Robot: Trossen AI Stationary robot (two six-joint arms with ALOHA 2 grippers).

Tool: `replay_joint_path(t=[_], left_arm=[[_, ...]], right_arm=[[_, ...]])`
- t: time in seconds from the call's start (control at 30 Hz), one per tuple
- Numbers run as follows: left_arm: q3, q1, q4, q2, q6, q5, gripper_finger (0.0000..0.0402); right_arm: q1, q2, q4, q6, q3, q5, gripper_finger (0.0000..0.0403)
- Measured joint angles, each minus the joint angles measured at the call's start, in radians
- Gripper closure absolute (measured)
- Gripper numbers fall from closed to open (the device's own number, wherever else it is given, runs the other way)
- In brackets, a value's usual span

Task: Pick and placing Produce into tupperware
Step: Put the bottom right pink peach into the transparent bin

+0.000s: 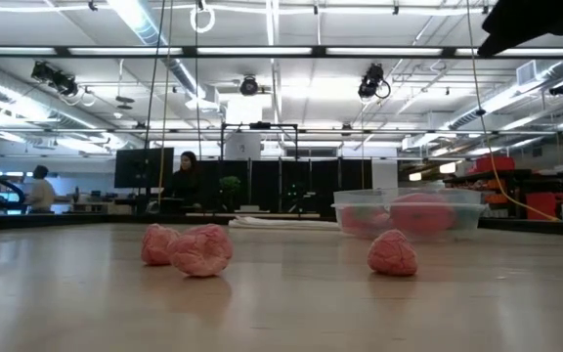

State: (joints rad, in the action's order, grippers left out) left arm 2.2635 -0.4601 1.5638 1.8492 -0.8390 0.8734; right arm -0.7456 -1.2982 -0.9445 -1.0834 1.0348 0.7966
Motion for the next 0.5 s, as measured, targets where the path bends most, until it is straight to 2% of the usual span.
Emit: replay_joint_path(t=[0.23,0.37,0.5], left_arm=[[-0.171,-0.085,0.003,-0.008,-0.040,0.010,0.0229],[-0.310,-0.062,0.004,-0.007,-0.204,0.015,0.0226],[-0.430,-0.020,0.004,-0.011,-0.308,0.016,0.0228]], right_arm=[[-0.050,-0.083,0.076,0.013,0.000,-0.033,0.0137],[-0.063,-0.126,0.212,0.179,0.000,-0.037,0.0137],[-0.062,-0.182,0.409,0.350,0.000,-0.107,0.0137]])
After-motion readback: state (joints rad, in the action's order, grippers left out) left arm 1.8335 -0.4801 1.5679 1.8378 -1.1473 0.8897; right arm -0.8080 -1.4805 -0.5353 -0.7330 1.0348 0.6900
